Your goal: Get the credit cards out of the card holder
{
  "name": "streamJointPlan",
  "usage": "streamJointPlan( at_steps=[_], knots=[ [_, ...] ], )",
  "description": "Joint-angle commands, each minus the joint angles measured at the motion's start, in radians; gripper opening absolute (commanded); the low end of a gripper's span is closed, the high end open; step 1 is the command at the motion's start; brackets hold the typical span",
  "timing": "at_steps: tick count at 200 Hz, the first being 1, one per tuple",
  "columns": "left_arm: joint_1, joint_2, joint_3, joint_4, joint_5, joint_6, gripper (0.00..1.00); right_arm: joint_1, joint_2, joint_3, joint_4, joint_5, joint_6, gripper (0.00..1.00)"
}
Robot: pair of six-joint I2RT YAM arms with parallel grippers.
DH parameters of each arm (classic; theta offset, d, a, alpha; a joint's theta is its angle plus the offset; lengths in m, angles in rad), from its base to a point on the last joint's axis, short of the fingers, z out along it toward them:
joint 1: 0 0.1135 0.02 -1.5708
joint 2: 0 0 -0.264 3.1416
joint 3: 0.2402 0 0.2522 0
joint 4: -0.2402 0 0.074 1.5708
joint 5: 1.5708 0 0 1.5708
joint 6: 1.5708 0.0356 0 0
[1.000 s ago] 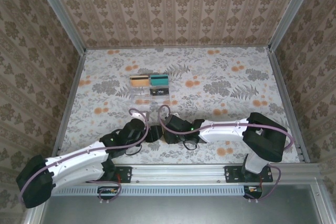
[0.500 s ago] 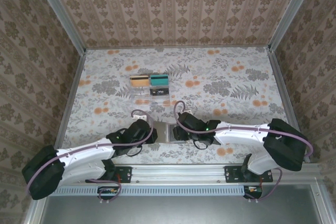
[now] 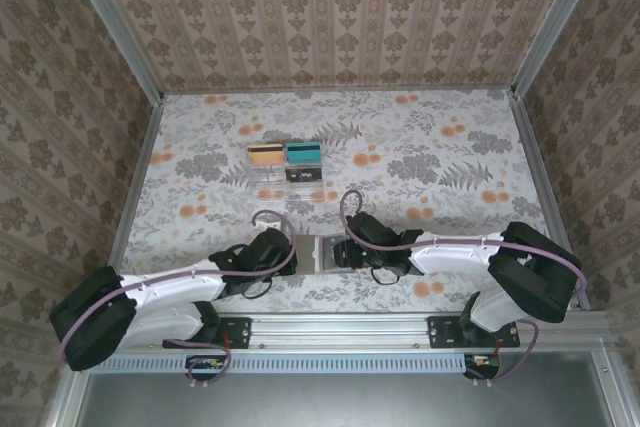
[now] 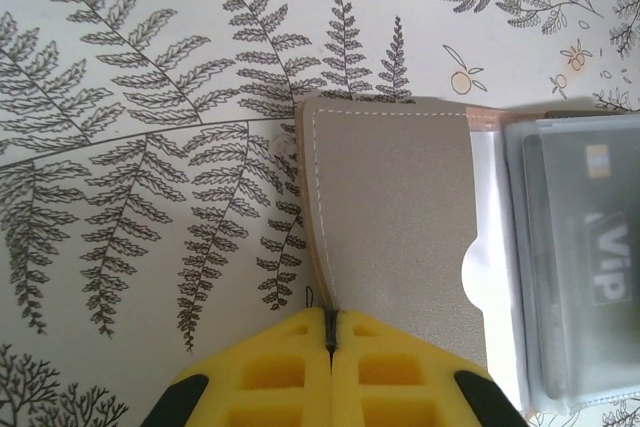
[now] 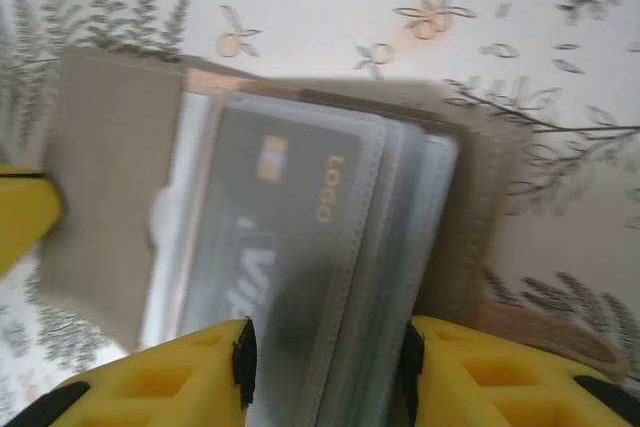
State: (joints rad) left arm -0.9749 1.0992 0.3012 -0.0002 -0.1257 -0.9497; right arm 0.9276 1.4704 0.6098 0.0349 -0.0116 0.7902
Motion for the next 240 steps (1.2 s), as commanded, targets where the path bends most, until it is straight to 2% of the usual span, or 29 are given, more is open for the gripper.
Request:
streamJointPlan(
  at_steps=[1, 58, 106, 138, 153, 180, 193, 240],
  knots=[
    [-0.02, 0.029, 0.001, 0.047, 0.006, -0.018, 0.04, 0.004, -0.037, -0.012, 0.109, -0.111, 0.018, 0.43],
    [-0.03, 0.039, 0.0, 0.056, 0.0, -0.028, 0.04, 0.007, -0.045, -0.001, 0.197, -0.201, 0.046, 0.44],
    [-0.03, -0.006, -0.013, 0.034, -0.02, -0.032, 0.05, 0.012, -0.034, 0.011, 0.207, -0.211, 0.041, 0.49],
    [-0.03, -0.015, -0.014, 0.027, -0.024, -0.036, 0.05, 0.029, -0.055, 0.083, -0.078, 0.023, -0.014, 0.49],
    [-0.03, -0.015, -0.014, 0.025, -0.027, -0.036, 0.05, 0.033, -0.051, 0.094, -0.146, 0.067, -0.034, 0.49],
    [-0.031, -0.019, -0.014, 0.015, -0.038, -0.043, 0.06, 0.035, -0.062, 0.085, -0.221, 0.164, -0.03, 0.5],
    [-0.03, -0.026, -0.014, 0.005, -0.04, -0.047, 0.1, 0.034, -0.064, 0.072, -0.236, 0.188, -0.028, 0.5],
    [-0.028, -0.112, -0.007, -0.06, -0.059, -0.035, 0.14, 0.033, -0.059, 0.029, -0.274, 0.256, -0.02, 0.44]
  ],
)
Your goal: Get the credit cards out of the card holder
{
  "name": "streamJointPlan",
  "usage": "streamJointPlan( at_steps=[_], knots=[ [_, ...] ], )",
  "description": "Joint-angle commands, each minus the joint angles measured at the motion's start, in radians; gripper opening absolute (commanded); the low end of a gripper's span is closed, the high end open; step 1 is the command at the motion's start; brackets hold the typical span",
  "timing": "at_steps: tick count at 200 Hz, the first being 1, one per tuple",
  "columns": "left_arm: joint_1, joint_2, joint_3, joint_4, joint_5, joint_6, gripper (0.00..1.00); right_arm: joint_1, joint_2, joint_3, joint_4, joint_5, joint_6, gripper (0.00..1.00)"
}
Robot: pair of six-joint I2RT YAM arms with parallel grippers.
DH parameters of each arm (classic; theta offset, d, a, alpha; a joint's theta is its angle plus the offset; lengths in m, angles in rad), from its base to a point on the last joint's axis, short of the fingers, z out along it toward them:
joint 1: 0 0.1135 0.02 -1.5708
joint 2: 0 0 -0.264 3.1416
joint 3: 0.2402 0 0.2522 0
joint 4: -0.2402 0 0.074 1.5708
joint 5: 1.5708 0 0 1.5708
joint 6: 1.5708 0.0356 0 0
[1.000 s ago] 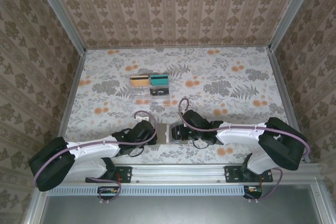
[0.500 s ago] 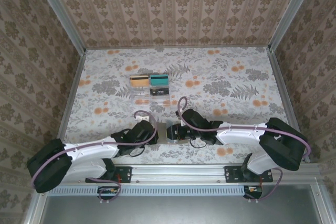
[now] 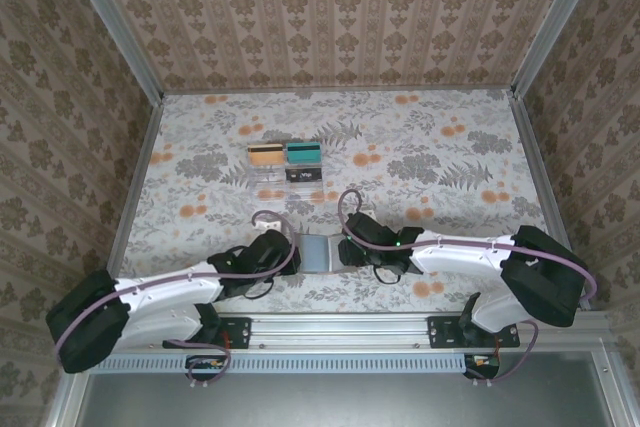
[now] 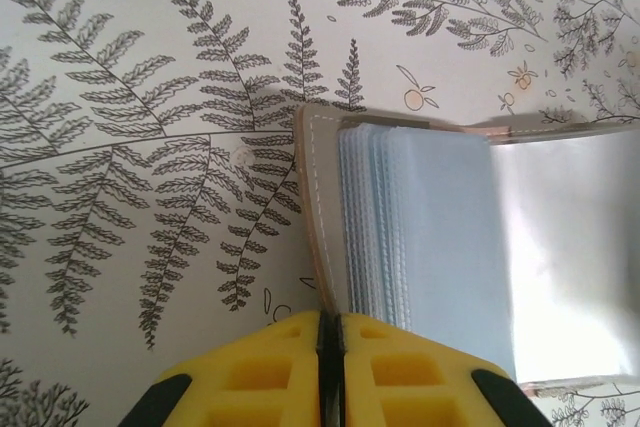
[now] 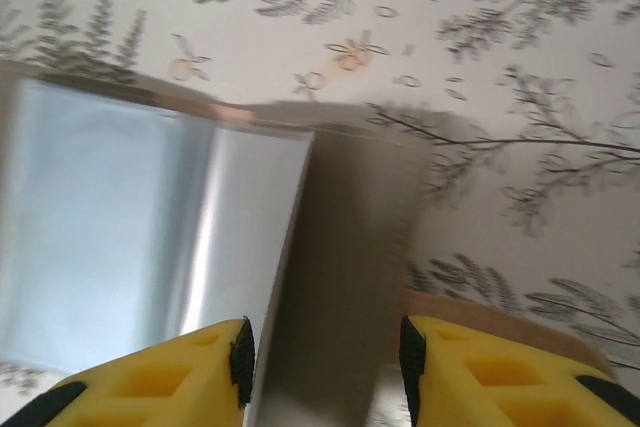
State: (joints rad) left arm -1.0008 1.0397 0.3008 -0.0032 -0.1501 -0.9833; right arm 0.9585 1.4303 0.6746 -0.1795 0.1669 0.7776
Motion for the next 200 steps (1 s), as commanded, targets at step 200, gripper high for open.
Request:
streamJointPlan(
  at_steps=[200],
  knots=[
    [0.02, -0.015, 0.008, 0.026, 0.063, 0.067, 0.38, 0.0, 0.074, -0.053, 0.091, -0.031, -0.008, 0.19]
  ],
)
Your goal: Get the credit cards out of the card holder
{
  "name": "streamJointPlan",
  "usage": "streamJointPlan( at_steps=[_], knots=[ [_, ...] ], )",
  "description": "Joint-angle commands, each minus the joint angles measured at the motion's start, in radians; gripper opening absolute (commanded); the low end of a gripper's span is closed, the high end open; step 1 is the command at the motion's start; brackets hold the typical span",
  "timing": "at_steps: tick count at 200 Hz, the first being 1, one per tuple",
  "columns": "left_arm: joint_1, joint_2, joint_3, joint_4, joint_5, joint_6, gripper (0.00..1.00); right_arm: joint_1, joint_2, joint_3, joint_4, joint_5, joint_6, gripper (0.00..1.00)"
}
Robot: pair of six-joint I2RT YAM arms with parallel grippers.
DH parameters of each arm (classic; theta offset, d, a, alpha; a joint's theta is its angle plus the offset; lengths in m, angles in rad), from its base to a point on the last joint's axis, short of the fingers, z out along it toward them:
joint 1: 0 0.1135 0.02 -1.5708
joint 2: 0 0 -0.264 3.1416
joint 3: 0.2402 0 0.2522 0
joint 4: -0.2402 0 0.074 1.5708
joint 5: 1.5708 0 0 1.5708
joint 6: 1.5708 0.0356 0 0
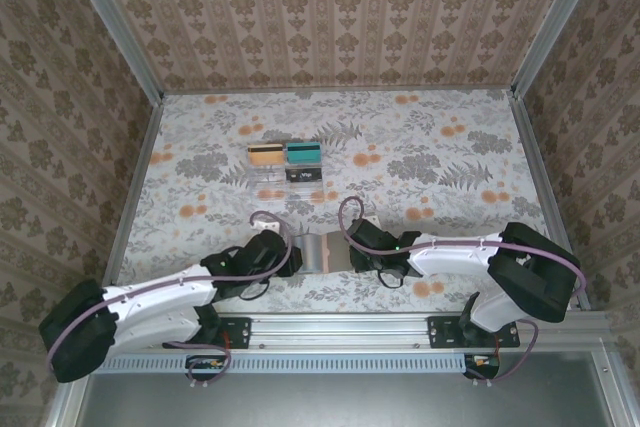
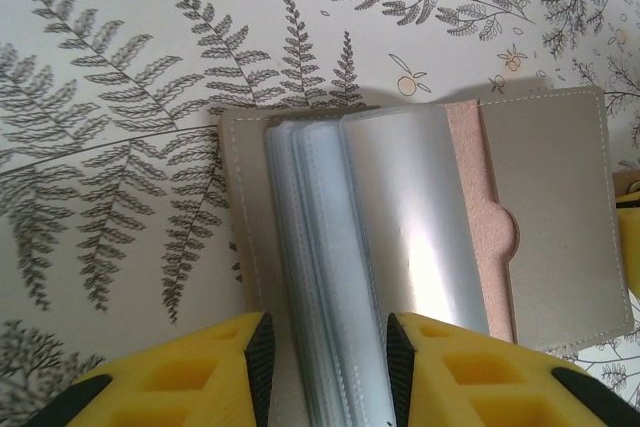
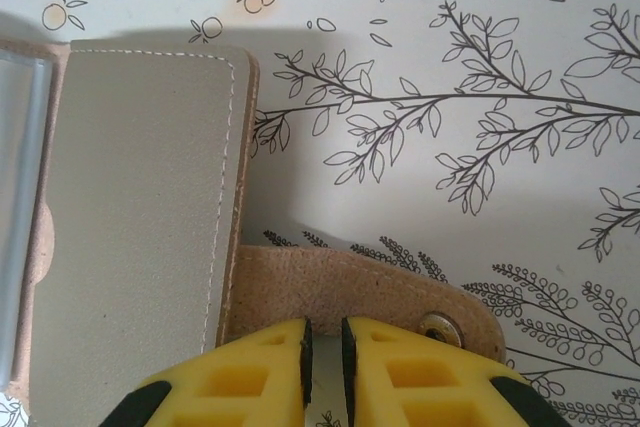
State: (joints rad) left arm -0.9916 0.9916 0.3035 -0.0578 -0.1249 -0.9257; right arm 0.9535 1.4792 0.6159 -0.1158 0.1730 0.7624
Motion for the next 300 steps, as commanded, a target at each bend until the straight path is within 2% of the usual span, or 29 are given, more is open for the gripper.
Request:
streamJointPlan(
  at_steps=[1, 124, 178, 219, 300],
  knots=[
    [0.011, 0.035, 0.005, 0.082, 0.038, 0.01, 0.38, 0.005, 0.026, 0.006, 0.028, -0.037, 0.008, 0.19],
    [0.019, 0.161, -0.013, 0.277, 0.131, -0.008, 0.37, 0.013, 0.054, 0.013, 0.047, -0.055, 0.014, 0.18],
    [0.009, 0.165, -0.013, 0.383, 0.188, -0.007, 0.41, 0.014, 0.061, 0.018, 0.048, -0.056, 0.014, 0.18],
    [-0.008, 0.166, 0.018, 0.388, 0.188, 0.014, 0.43, 0.015, 0.053, 0.016, 0.045, -0.044, 0.018, 0.18],
    [-0.056, 0.332, 0.1, 0.469, 0.198, 0.016, 0.43, 0.007, -0.115, -0.02, -0.017, 0.041, 0.025, 0.22]
  ],
)
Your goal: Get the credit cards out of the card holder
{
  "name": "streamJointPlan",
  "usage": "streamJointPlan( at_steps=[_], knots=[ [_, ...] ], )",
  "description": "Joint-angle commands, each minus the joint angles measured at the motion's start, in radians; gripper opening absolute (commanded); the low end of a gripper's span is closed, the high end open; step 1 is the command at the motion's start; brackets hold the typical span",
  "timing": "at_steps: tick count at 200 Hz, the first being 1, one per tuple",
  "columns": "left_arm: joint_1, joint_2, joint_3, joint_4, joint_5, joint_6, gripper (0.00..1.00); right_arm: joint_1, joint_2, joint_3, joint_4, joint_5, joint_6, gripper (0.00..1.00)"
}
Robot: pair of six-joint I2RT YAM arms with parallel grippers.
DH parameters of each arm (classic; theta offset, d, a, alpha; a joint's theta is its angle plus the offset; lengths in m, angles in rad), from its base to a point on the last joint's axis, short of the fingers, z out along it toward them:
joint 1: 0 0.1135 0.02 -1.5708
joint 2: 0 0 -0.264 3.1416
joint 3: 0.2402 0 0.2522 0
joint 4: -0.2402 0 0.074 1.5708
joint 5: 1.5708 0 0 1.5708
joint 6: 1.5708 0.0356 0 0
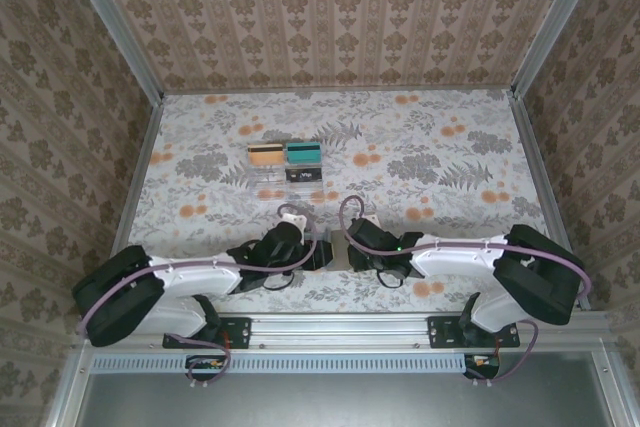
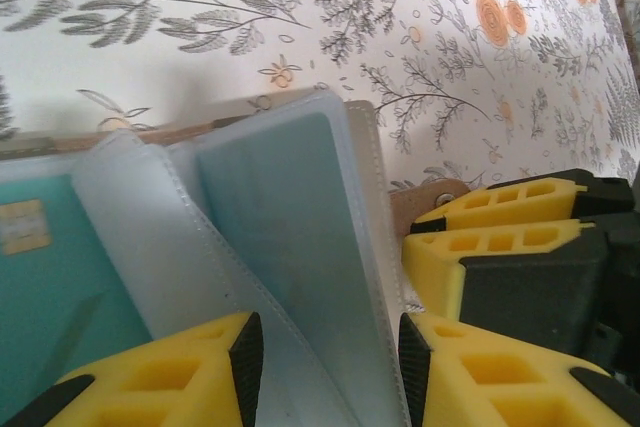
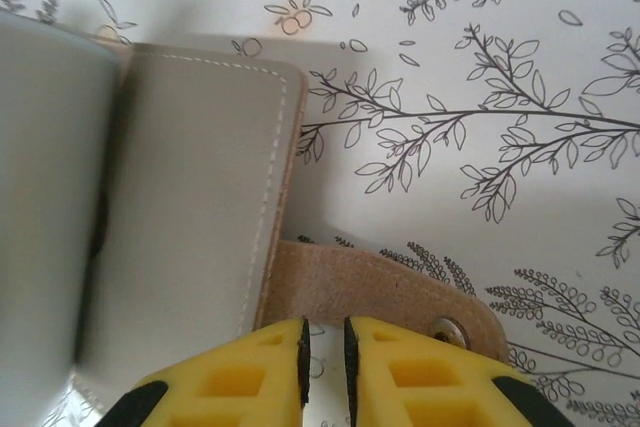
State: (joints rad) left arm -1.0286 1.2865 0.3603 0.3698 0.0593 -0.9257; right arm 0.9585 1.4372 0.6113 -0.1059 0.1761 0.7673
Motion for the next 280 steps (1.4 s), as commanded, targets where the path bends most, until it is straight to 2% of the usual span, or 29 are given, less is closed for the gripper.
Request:
streamJointPlan(
  at_steps=[1, 62, 119, 144, 196, 220, 249, 266, 280],
  knots=[
    [-0.02, 0.039, 0.044, 0.041, 0.013, 0.018, 0.43, 0.002, -0.078, -0.017, -0.029, 0.039, 0.02, 0.22],
    [-0.05, 0.046, 0.102, -0.021, -0.003, 0.047, 0.44, -0.009, -0.166, -0.062, -0.054, 0.081, 0.044, 0.27],
    [-0.045, -0.124, 0.096, -0.194, -0.093, 0.079, 0.46, -0.011, -0.188, -0.064, -0.037, 0.036, 0.025, 0.32],
    [-0.013, -0.231, 0.061, -0.31, -0.145, 0.073, 0.45, -0.003, -0.196, -0.044, -0.033, 0.02, 0.007, 0.35],
    [0.089, -0.4, -0.062, -0.375, -0.123, 0.049, 0.42, 0.023, -0.169, 0.012, -0.048, 0.005, -0.007, 0.35],
    [0.117, -0.409, -0.085, -0.379, -0.107, 0.05, 0.37, 0.04, -0.123, 0.041, -0.043, 0.0, -0.01, 0.31],
    [0.123, -0.37, -0.096, -0.363, -0.105, 0.051, 0.36, 0.067, -0.065, 0.083, -0.036, -0.007, -0.013, 0.28],
    [0.124, -0.344, -0.1, -0.343, -0.101, 0.047, 0.35, 0.075, -0.013, 0.097, -0.017, -0.022, -0.015, 0.22],
    [0.124, -0.33, -0.105, -0.327, -0.097, 0.043, 0.35, 0.077, 0.022, 0.105, 0.002, -0.043, -0.012, 0.2]
  ],
)
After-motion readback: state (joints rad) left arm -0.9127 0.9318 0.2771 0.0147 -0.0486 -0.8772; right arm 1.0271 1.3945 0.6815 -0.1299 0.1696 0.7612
